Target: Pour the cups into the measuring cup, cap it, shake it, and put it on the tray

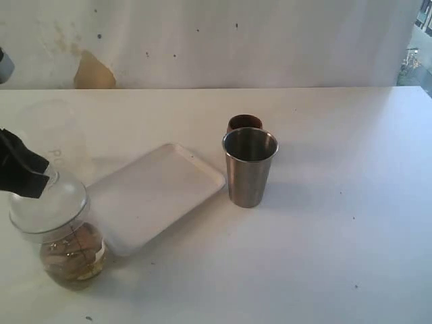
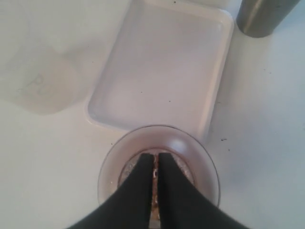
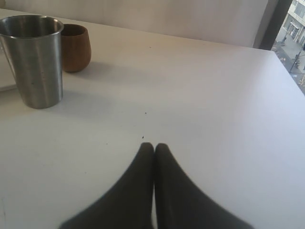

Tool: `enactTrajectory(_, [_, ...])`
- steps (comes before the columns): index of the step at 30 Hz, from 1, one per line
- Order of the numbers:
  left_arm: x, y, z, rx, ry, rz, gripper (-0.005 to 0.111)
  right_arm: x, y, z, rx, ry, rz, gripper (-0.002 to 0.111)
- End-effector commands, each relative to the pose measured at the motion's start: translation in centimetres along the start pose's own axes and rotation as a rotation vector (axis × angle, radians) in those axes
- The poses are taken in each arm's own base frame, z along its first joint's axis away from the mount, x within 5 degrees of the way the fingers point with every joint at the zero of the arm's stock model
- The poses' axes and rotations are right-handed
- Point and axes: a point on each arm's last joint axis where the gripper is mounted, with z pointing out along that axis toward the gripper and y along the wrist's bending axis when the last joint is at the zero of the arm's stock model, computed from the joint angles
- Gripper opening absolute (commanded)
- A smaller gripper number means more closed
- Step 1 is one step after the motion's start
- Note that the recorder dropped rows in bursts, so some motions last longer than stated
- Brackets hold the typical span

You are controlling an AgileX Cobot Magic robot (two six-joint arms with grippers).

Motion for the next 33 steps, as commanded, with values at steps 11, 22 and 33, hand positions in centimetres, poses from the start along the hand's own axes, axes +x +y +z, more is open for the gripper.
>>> enactTrajectory(11, [-2.3, -0.1, -2.1, 0.014, -0.038, -0.005, 0.061, 0.1, 0.0, 0.0, 0.002, -0.005, 0.006, 0.000])
enactTrajectory(22, [-4.1, -0.2, -8.3, 0.001, -0.320, -0.072, 0.061, 0.1, 0.0, 0.0, 0.002, -0.005, 0.006, 0.000])
enactTrajectory(33, [0.2, -0.6, -13.6, -0.048, -0.635, -0.072, 0.086, 0.1, 0.0, 0.0, 0.002, -0.005, 0.037, 0.000])
